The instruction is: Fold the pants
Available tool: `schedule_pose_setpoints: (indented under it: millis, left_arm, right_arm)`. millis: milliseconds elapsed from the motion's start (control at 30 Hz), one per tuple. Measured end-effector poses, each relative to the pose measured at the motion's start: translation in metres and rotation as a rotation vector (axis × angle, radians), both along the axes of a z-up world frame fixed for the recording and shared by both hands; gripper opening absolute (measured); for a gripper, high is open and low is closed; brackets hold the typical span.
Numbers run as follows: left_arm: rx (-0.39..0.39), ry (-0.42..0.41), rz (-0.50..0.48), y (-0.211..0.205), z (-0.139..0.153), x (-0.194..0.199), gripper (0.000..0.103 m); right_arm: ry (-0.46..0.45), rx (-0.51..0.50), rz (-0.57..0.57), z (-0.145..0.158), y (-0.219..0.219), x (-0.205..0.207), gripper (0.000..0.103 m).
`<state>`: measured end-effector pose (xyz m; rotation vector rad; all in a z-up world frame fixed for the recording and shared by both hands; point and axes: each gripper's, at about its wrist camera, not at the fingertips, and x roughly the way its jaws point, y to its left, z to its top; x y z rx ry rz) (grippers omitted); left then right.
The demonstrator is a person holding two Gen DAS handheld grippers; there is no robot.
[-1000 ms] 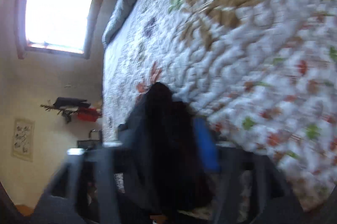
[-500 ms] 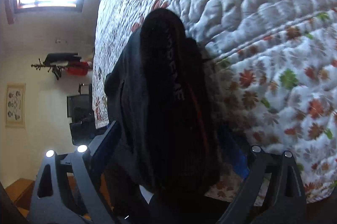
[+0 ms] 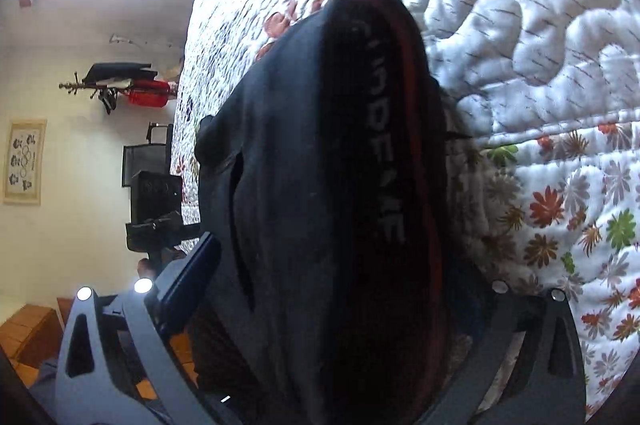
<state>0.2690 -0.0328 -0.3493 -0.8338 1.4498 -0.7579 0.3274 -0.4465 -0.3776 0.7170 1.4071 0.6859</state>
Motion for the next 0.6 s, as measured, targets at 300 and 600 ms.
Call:
schedule_pose_setpoints:
  millis: [300,600]
  left_arm:
    - [0.142,-0.037,0.013,0.004,0.006,-0.009,0.044]
    - [0.158,-0.133,0.053,0.012,0.041,-0.019,0.027]
  right_arm:
    - [-0.089,-0.13,0.031,0.025,0.0,-0.021,0.041]
    - [-0.217,-0.194,0.015,0.079,0.016,-0.044,0.03]
